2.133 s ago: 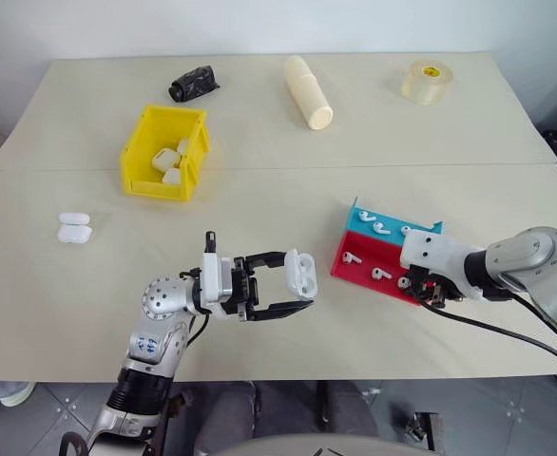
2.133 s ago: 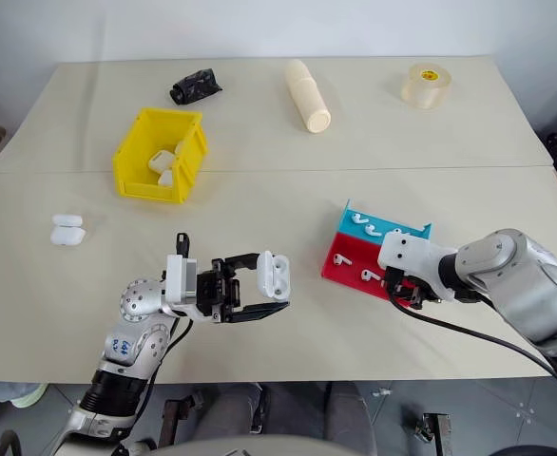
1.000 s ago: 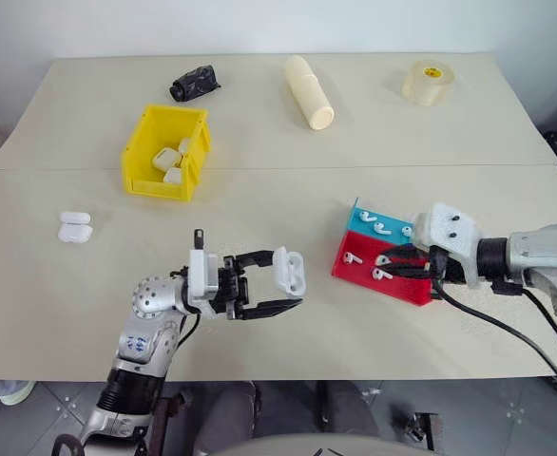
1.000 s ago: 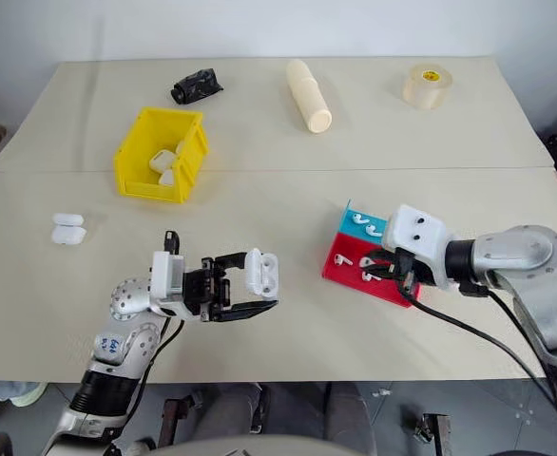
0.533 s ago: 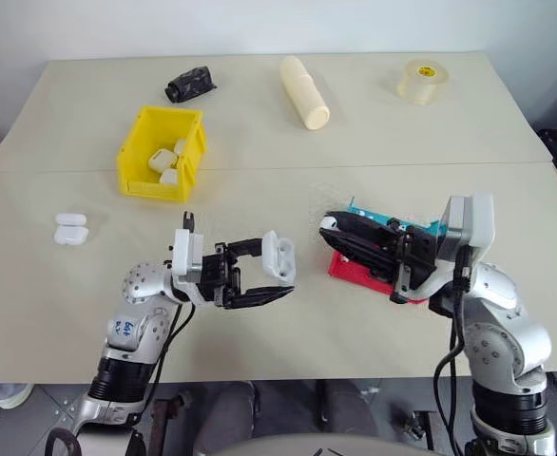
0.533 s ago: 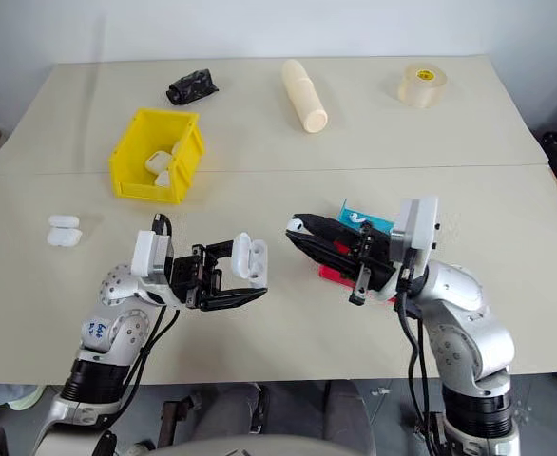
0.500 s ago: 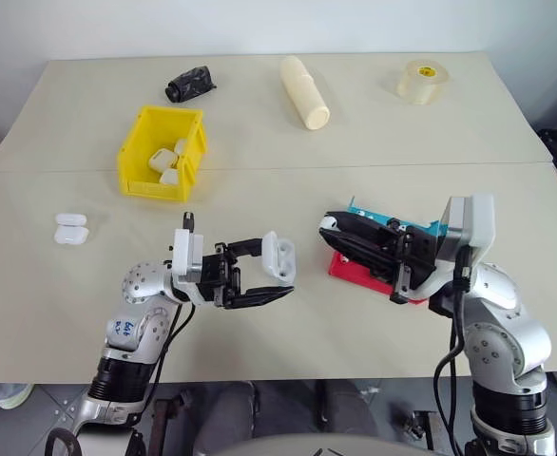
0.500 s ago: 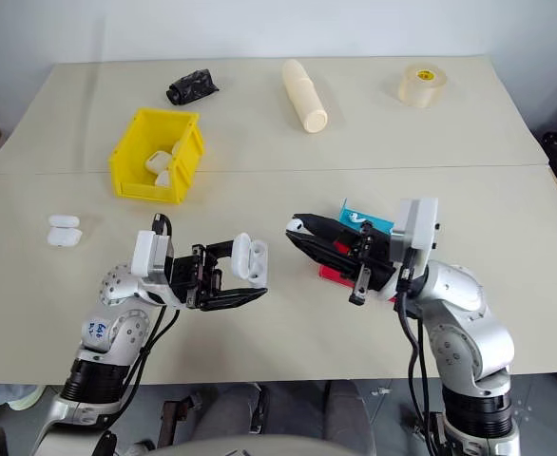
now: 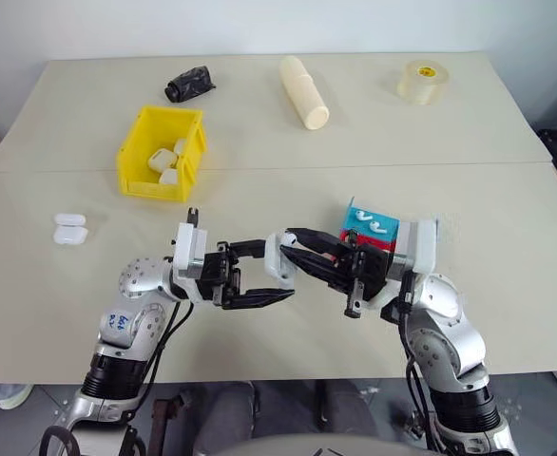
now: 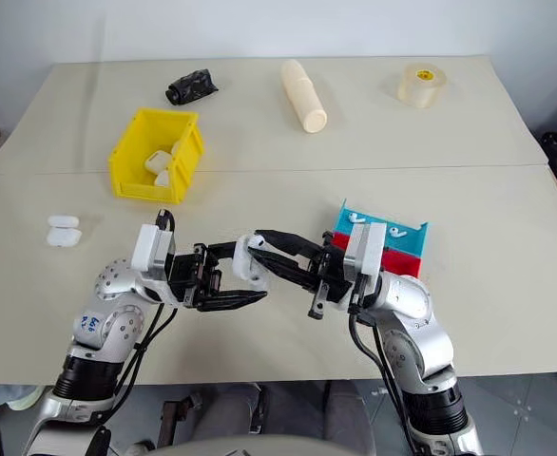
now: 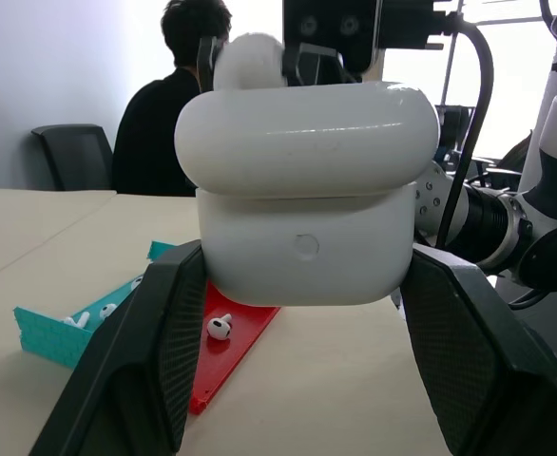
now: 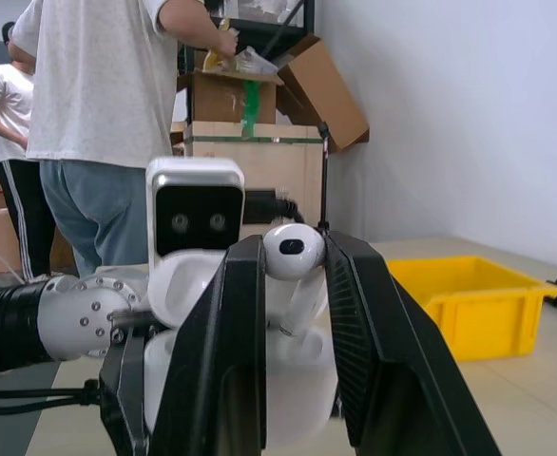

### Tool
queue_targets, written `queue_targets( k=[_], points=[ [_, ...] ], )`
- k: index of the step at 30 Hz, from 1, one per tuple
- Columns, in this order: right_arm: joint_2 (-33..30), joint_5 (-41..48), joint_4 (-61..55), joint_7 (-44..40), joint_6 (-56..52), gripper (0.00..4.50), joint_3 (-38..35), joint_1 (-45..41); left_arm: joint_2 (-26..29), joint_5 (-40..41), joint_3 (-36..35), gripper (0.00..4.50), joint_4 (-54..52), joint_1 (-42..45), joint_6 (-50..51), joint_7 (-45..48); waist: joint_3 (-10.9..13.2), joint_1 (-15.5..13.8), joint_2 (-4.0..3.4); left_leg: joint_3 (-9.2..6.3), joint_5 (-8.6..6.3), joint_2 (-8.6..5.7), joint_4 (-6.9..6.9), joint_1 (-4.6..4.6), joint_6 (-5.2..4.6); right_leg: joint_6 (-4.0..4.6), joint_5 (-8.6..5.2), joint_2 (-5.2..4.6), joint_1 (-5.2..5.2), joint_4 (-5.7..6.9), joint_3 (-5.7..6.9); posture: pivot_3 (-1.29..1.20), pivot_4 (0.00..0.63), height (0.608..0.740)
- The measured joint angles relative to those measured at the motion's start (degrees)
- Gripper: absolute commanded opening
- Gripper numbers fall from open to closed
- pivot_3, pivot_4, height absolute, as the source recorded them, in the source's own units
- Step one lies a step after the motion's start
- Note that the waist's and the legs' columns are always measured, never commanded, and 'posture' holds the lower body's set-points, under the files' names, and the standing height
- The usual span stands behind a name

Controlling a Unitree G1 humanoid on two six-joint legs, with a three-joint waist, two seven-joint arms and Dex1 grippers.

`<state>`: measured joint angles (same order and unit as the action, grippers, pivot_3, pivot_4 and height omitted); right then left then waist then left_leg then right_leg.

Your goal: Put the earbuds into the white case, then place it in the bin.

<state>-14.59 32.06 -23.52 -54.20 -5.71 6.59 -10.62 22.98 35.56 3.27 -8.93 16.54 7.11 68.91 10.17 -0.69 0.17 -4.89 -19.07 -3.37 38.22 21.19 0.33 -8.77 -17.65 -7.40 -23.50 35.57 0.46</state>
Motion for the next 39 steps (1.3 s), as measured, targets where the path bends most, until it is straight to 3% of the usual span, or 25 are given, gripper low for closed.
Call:
queue_targets(
  k=[14, 25, 37, 39],
  points=[
    [0.4, -0.6, 5.4, -1.6, 5.6, 0.52, 1.8, -1.4, 0.1, -0.6, -0.1, 2.73, 0.8, 0.0, -0.4, 0.6, 0.0, 0.8, 0.0, -0.01, 0.0, 0.01, -0.04, 0.0, 0.0, 0.01, 0.0, 0.0, -0.01, 0.01, 0.0, 0.0, 0.15, 0.74],
    [-1.9, 0.2, 5.7, -2.1, 2.3, 0.52, 2.1, -3.0, -0.3, -1.9, -0.3, 2.73, 1.3, 0.1, -0.4, 1.0, 0.0, 0.8, 0.0, -0.02, 0.0, 0.01, -0.03, 0.0, 0.0, 0.01, -0.01, -0.01, -0.01, -0.01, 0.01, 0.0, 0.15, 0.74],
    [-2.9, 2.1, 5.1, -2.7, -0.6, 4.46, 2.2, -3.9, -1.6, -3.2, 0.1, 2.73, 1.7, 0.2, -0.5, 1.9, 0.0, 0.7, 0.0, -0.02, 0.0, 0.01, -0.03, 0.01, 0.0, 0.01, -0.01, -0.01, -0.01, -0.02, 0.01, 0.0, 0.15, 0.74],
    [-3.0, 2.1, 4.9, -3.0, -0.6, 4.49, 2.1, -3.9, -1.8, -3.2, 0.1, 2.73, 1.7, 0.4, -0.5, 1.7, 0.0, 0.7, 0.0, -0.02, 0.0, 0.01, -0.03, 0.01, 0.0, 0.01, 0.0, -0.01, -0.01, -0.02, 0.01, 0.0, 0.15, 0.74]
  ],
)
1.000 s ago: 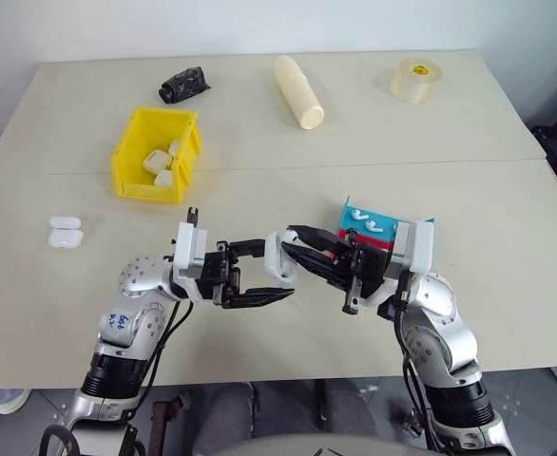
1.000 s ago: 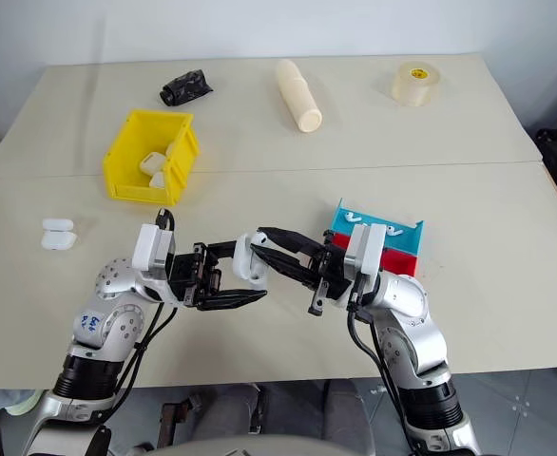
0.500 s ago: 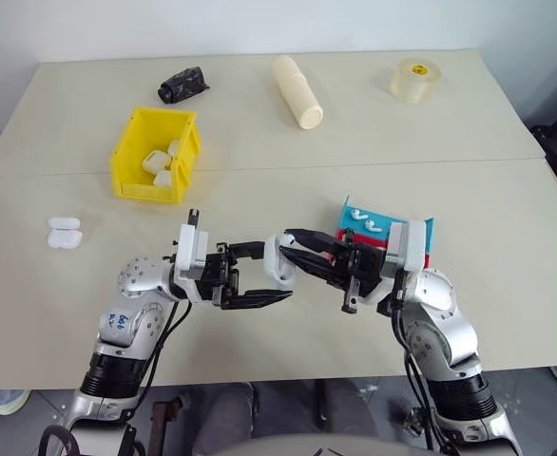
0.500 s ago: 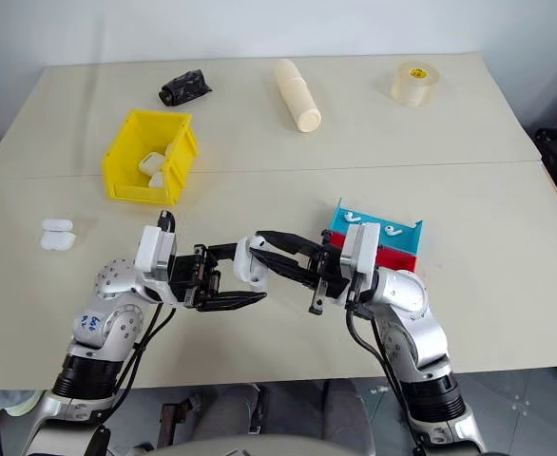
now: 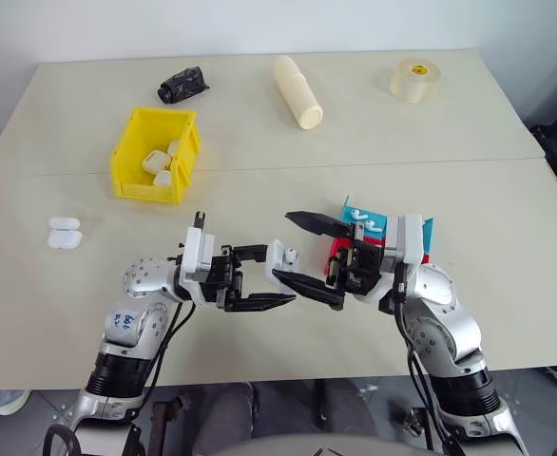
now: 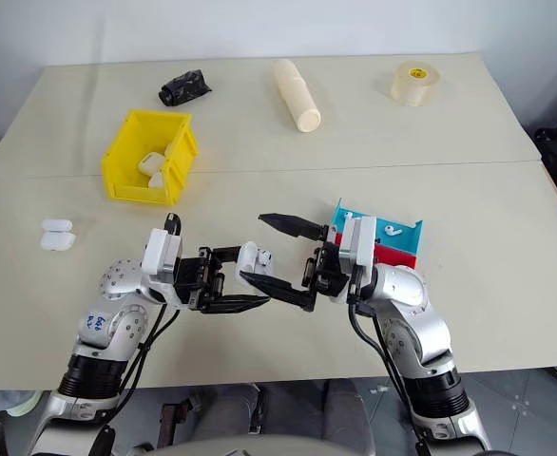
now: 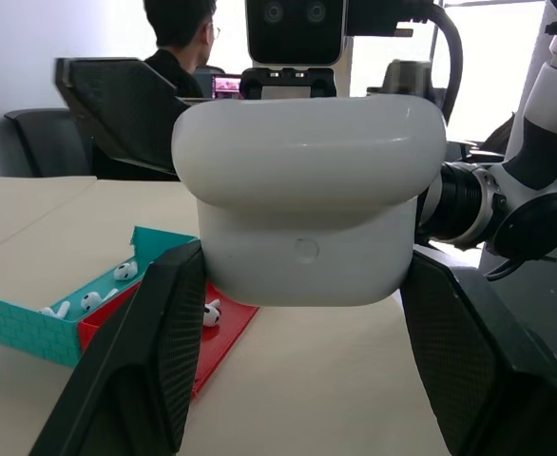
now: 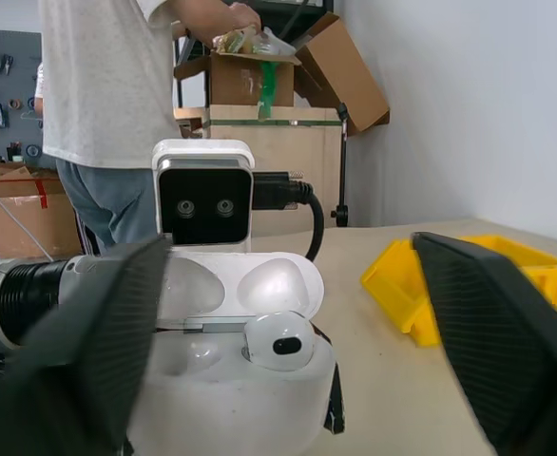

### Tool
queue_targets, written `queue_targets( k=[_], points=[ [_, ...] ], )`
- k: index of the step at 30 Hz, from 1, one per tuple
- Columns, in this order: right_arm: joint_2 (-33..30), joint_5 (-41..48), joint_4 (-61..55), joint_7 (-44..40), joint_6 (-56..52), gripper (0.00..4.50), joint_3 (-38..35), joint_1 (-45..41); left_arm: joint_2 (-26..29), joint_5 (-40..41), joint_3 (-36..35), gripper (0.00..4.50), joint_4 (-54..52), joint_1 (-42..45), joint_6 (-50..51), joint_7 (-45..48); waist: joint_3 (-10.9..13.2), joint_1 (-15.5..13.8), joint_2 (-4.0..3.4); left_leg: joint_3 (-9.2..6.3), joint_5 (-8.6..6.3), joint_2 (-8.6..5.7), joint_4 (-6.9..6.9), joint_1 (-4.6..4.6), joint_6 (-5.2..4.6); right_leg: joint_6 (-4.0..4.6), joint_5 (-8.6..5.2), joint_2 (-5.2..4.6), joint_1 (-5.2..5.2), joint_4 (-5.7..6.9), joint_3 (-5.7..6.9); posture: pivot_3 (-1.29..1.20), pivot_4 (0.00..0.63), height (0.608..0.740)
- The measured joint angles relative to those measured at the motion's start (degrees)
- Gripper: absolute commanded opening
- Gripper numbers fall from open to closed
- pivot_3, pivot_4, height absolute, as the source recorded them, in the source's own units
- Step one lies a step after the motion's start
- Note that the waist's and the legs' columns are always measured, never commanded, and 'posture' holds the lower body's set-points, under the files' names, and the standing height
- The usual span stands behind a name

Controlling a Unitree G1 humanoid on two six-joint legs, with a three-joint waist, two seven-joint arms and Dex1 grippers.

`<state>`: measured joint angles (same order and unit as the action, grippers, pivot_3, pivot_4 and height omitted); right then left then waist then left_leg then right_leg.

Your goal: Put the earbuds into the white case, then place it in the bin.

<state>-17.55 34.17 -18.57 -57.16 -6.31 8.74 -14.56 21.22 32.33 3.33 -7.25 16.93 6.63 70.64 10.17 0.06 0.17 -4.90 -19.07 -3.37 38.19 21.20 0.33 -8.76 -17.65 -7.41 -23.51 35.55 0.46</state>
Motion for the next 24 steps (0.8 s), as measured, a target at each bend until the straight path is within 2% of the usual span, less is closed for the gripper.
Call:
queue_targets(
  k=[4, 6, 12, 16, 21, 24],
  points=[
    [-2.6, 0.0, -0.7, -0.6, -1.1, 4.49, -0.5, 0.7, -0.5, 0.0, -0.1, 2.73, -1.0, 0.6, -0.5, -0.5, 0.0, 0.0, 0.0, 0.01, 0.0, -0.03, 0.01, 0.01, 0.0, 0.0, 0.0, -0.04, 0.01, 0.0, -0.01, 0.0, 0.15, 0.74],
    [-5.9, 0.4, -2.2, -1.1, -1.3, 4.49, -2.6, 2.4, -0.3, 0.0, -0.3, 2.73, -1.0, 0.3, -1.0, -0.9, 0.0, -0.2, 0.01, -0.03, -0.01, -0.05, 0.01, 0.02, -0.01, 0.0, 0.0, -0.05, 0.03, -0.03, 0.01, 0.0, 0.15, 0.74],
    [-16.2, 0.4, -2.8, -2.4, 0.1, 4.49, -15.4, 10.6, 1.8, -0.9, -2.2, 2.73, -0.9, -2.9, -4.1, -1.3, 0.0, -0.7, 0.01, 0.02, -0.02, -0.05, -0.03, 0.03, -0.03, 0.0, 0.0, -0.03, 0.04, -0.09, 0.01, 0.0, 0.15, 0.74],
    [-22.0, -2.5, 4.1, -6.4, 5.9, 4.49, -24.8, 19.2, 2.3, -2.1, -2.5, 2.73, -1.0, -5.4, -6.7, -1.8, 0.0, -1.4, 0.01, 0.16, -0.03, -0.05, -0.03, -0.01, -0.07, -0.01, 0.01, -0.03, 0.08, -0.12, -0.04, 0.0, 0.15, 0.74],
    [-26.6, -1.9, 9.2, -10.4, 6.3, 4.49, -32.5, 24.4, 2.3, -2.4, -2.6, 2.73, -1.2, -6.7, -7.5, -3.1, 0.0, -1.5, 0.01, 0.24, -0.03, 0.01, 0.01, -0.08, -0.09, -0.04, 0.02, -0.01, 0.12, -0.08, -0.11, 0.0, 0.15, 0.74],
    [-27.3, -2.3, 14.4, -11.0, 6.7, 4.49, -36.1, 26.5, 2.3, -2.4, -2.3, 2.73, -1.5, -7.3, -7.0, -4.1, 0.0, -1.5, 0.02, 0.25, -0.03, 0.0, 0.0, -0.09, -0.09, -0.04, 0.02, -0.01, 0.12, -0.09, -0.12, 0.0, 0.15, 0.74]
  ],
)
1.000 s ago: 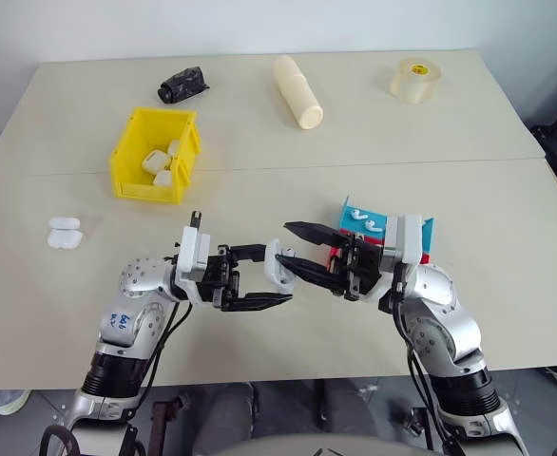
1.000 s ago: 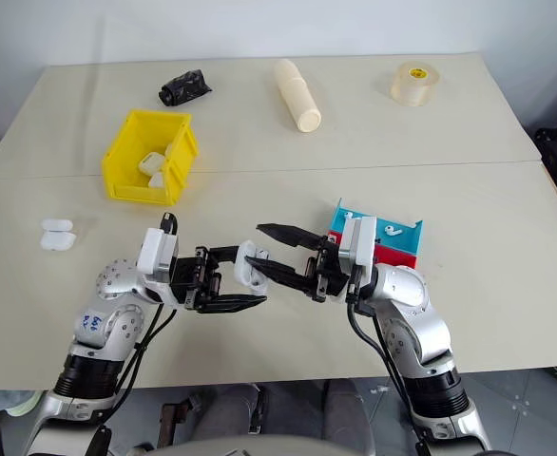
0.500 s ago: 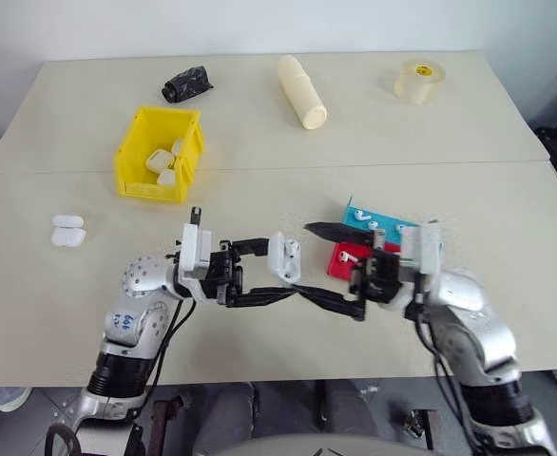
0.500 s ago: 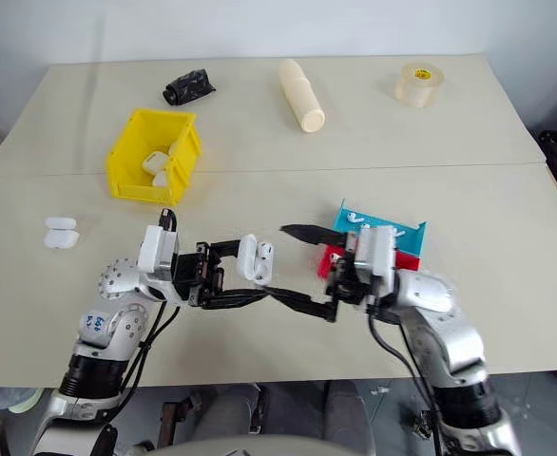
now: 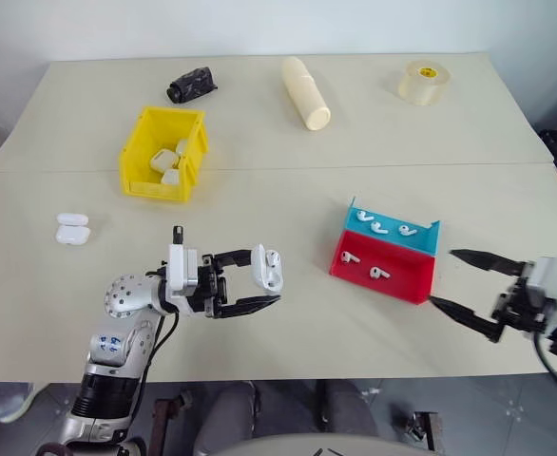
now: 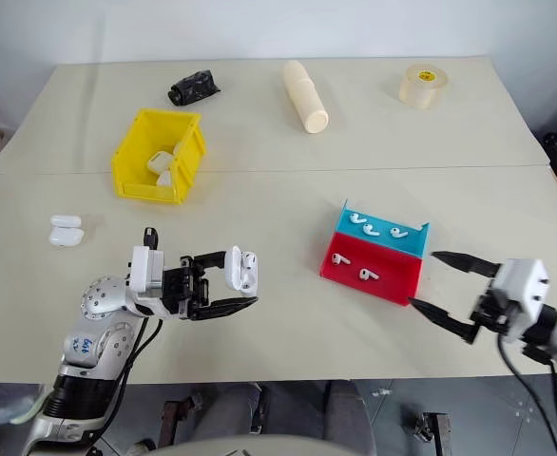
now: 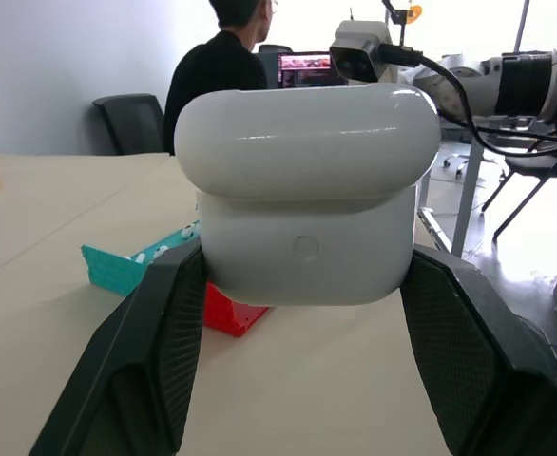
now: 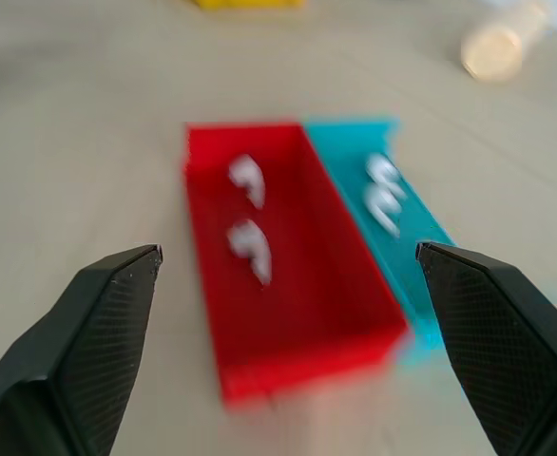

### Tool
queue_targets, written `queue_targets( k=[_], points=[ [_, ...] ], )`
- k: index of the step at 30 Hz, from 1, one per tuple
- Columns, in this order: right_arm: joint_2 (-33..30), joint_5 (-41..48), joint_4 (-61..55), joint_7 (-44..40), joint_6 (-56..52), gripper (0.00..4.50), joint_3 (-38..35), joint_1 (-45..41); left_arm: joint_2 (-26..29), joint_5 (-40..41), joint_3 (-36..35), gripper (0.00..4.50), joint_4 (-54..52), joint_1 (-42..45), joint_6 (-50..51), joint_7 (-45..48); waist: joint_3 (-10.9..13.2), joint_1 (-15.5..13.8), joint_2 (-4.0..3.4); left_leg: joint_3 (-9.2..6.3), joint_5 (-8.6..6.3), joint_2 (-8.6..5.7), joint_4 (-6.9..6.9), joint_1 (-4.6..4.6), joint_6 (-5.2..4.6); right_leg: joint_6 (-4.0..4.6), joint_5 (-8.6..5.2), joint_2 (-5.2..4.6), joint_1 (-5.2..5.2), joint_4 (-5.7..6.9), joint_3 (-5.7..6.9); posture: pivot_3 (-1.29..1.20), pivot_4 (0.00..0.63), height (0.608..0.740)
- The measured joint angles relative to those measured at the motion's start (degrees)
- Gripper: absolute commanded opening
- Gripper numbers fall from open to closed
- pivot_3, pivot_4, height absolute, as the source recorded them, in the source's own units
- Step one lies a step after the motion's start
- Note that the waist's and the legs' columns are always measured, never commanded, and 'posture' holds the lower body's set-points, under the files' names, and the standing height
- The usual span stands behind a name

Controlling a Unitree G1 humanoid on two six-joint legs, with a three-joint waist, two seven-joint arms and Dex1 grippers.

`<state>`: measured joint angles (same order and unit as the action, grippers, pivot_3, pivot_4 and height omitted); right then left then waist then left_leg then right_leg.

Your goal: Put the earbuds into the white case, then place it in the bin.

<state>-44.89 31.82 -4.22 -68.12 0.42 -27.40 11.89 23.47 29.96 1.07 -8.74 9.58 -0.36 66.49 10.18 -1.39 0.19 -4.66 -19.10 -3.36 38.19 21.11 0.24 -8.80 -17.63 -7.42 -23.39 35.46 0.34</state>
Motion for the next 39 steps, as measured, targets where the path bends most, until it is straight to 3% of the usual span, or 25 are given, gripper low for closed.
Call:
queue_targets(
  k=[4, 7, 13, 19, 26, 39],
  points=[
    [-0.1, -1.8, 2.5, -0.2, 1.1, 4.49, 0.2, 0.0, -0.5, -0.1, 0.2, 2.73, 0.0, 0.0, -0.6, -0.7, 0.0, 0.2, -0.03, 0.09, 0.0, 0.04, -0.01, -0.04, 0.0, 0.0, 0.0, 0.02, -0.02, 0.01, -0.06, 0.0, 0.15, 0.74],
    [-3.2, -3.4, 1.5, 2.1, -3.7, 4.49, 2.8, -4.1, -1.1, -0.8, 0.5, 2.73, 0.0, 0.2, -1.3, -1.5, 0.0, 0.4, -0.04, 0.19, 0.0, 0.05, 0.0, -0.07, 0.0, -0.02, 0.01, 0.02, -0.04, 0.03, -0.13, 0.0, 0.15, 0.74],
    [-11.7, -7.3, -2.5, 6.9, -18.8, 4.49, 12.3, -20.0, -2.3, -1.4, 1.5, 2.73, 0.0, 0.3, -2.4, -2.2, 0.0, 0.0, -0.09, 0.13, 0.0, 0.07, -0.02, 0.04, 0.02, -0.02, 0.01, 0.02, -0.15, -0.03, -0.08, 0.0, 0.15, 0.74],
    [-14.2, -15.5, 2.8, 5.9, -30.5, 4.49, 29.7, -42.2, -4.4, -2.2, 3.3, 2.73, 0.3, 1.1, -3.4, -2.7, 0.0, 0.0, -0.09, 0.13, -0.01, -0.03, 0.02, 0.15, -0.01, -0.09, 0.05, -0.07, -0.16, -0.15, -0.06, 0.0, 0.15, 0.74],
    [-13.8, -27.2, 18.8, -0.9, -26.5, 4.49, 42.7, -55.2, -4.9, -2.3, 4.5, 2.73, 0.7, 1.5, -3.9, -2.7, 0.0, 0.1, -0.09, 0.19, -0.02, -0.02, -0.03, 0.2, -0.01, -0.11, 0.06, -0.06, -0.22, -0.26, -0.05, 0.0, 0.15, 0.74],
    [-7.5, -35.1, 36.2, -9.0, -14.3, 4.49, 45.9, -62.4, -6.0, -3.2, 4.7, 2.73, 1.8, 2.0, -5.6, -2.8, 0.0, 0.3, -0.1, 0.26, -0.02, 0.01, 0.0, 0.19, 0.0, -0.15, 0.08, -0.04, -0.23, -0.25, -0.06, 0.0, 0.15, 0.74]
  ],
)
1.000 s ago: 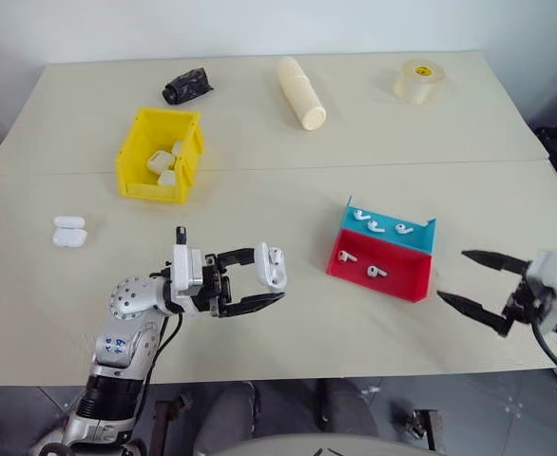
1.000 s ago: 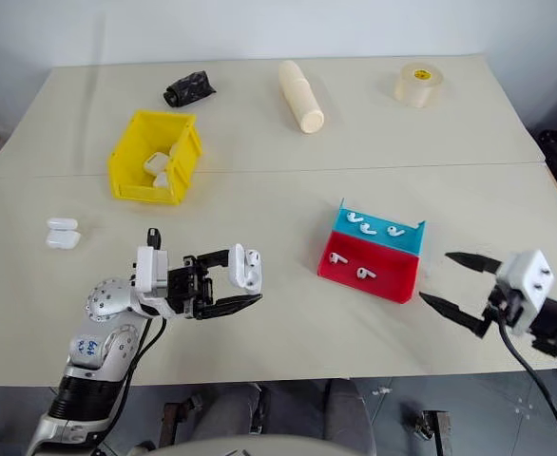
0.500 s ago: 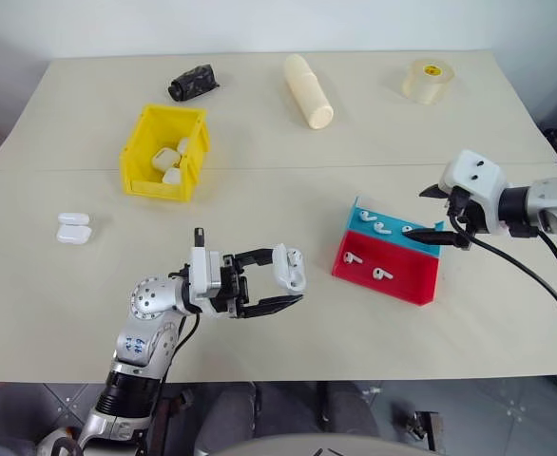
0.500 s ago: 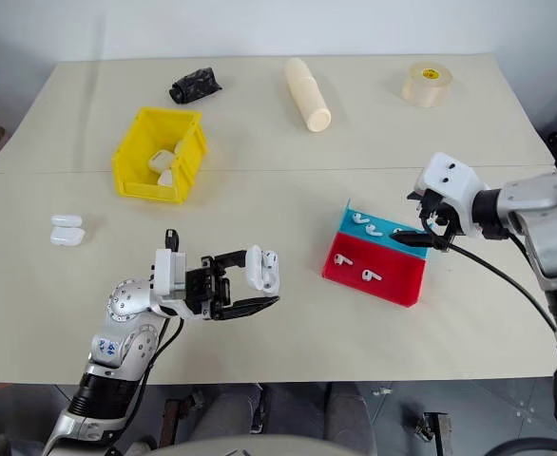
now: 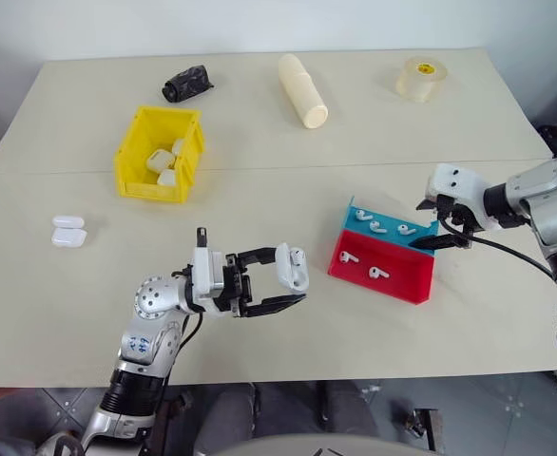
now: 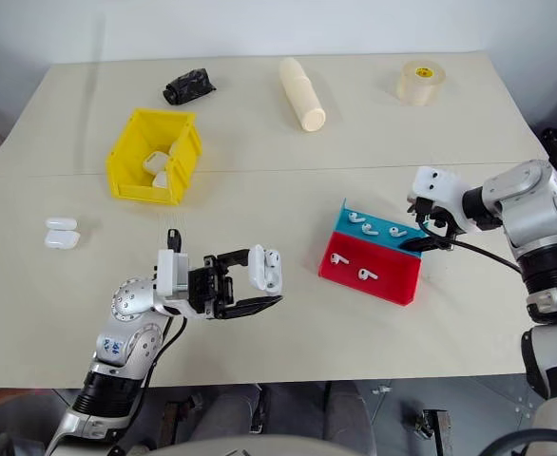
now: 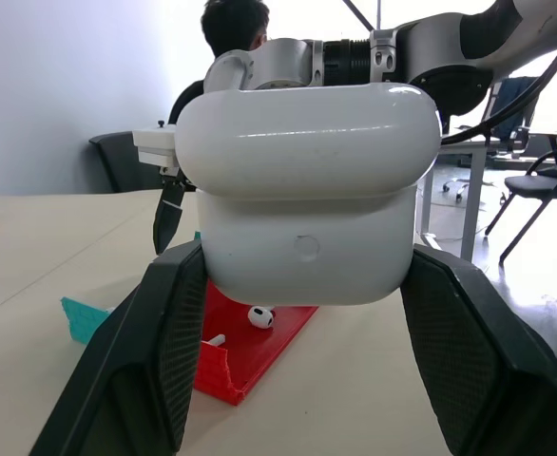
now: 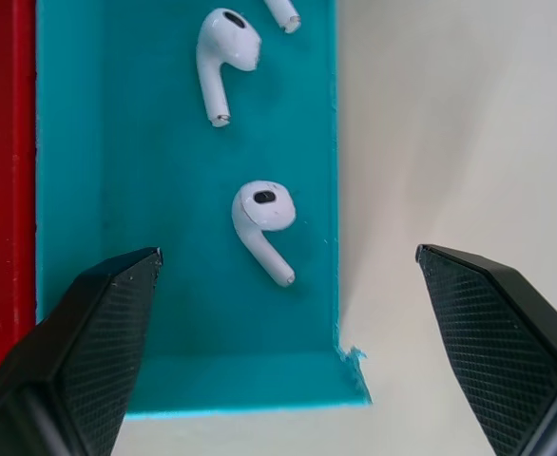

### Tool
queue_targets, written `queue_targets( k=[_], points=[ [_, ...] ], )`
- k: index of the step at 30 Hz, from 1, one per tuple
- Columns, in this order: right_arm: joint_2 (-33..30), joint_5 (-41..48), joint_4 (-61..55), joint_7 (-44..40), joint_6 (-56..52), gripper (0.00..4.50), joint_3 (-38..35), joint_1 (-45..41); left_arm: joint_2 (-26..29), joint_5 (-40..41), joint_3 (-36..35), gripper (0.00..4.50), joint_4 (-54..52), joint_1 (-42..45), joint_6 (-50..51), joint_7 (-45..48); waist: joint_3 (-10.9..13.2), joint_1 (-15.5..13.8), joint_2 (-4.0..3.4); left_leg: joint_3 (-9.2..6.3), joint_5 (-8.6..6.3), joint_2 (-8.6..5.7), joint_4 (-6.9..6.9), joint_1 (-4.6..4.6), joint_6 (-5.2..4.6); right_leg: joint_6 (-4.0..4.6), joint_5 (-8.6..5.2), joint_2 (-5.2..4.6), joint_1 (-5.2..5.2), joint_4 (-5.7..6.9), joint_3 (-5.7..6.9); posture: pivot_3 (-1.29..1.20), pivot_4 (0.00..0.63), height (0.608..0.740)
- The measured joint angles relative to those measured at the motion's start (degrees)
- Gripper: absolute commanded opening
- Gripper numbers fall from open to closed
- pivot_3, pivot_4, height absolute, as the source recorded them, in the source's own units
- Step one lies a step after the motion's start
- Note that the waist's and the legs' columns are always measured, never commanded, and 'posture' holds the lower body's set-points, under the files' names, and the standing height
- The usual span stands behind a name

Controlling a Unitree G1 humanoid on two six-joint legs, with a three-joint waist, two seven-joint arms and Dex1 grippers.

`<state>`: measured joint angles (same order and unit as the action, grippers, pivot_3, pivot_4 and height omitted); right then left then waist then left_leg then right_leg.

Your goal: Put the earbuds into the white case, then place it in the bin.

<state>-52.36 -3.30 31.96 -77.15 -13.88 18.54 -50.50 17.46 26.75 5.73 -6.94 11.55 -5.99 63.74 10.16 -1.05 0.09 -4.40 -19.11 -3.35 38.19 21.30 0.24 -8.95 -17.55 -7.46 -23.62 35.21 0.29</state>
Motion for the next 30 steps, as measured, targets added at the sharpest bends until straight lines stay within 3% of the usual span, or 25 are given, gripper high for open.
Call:
queue_targets(
  k=[7, 11, 14, 26, 30],
  points=[
    [1.5, -2.3, 0.9, -2.6, 2.7, 4.49, 1.3, -1.0, -0.6, -0.1, 0.0, 2.73, 0.7, 0.0, -0.4, -0.3, 0.0, 0.0, 0.0, 0.0, 0.0, 0.0, 0.02, 0.0, 0.0, 0.0, 0.0, 0.0, 0.0, 0.02, 0.0, 0.0, 0.15, 0.74],
    [2.5, -3.6, 2.1, -3.0, 3.4, 3.56, 1.3, -2.0, -0.8, -0.2, 0.0, 2.73, 0.8, 0.0, -0.6, -0.4, 0.0, 0.0, 0.0, 0.0, 0.0, 0.0, 0.03, 0.0, 0.0, 0.0, 0.0, 0.0, 0.0, 0.02, 0.0, 0.0, 0.15, 0.74],
    [3.2, -4.5, 2.2, -3.3, 3.6, 2.51, 1.3, -2.3, -0.8, -0.2, 0.0, 2.73, 0.8, 0.0, -0.6, -0.4, 0.0, 0.0, 0.0, -0.01, 0.0, 0.0, 0.03, 0.0, 0.0, 0.0, 0.0, 0.01, 0.0, 0.03, 0.0, 0.0, 0.15, 0.74],
    [3.7, -5.1, 2.2, -3.1, 2.8, 2.51, 1.2, -2.4, -0.7, -0.2, 0.0, 2.73, 0.8, 0.0, -0.7, -0.4, 0.0, 0.0, 0.0, -0.02, 0.0, 0.0, 0.06, -0.02, 0.01, 0.0, 0.0, 0.0, 0.02, 0.07, 0.0, 0.0, 0.15, 0.74],
    [4.0, -5.2, 2.1, -3.2, 2.8, 1.62, 1.2, -2.4, -0.6, -0.2, -0.1, 2.73, 0.8, 0.0, -0.7, -0.4, 0.0, 0.0, 0.0, -0.01, 0.0, 0.0, 0.08, -0.04, 0.0, 0.0, 0.0, 0.0, 0.04, 0.08, 0.0, 0.0, 0.15, 0.74]
  ],
)
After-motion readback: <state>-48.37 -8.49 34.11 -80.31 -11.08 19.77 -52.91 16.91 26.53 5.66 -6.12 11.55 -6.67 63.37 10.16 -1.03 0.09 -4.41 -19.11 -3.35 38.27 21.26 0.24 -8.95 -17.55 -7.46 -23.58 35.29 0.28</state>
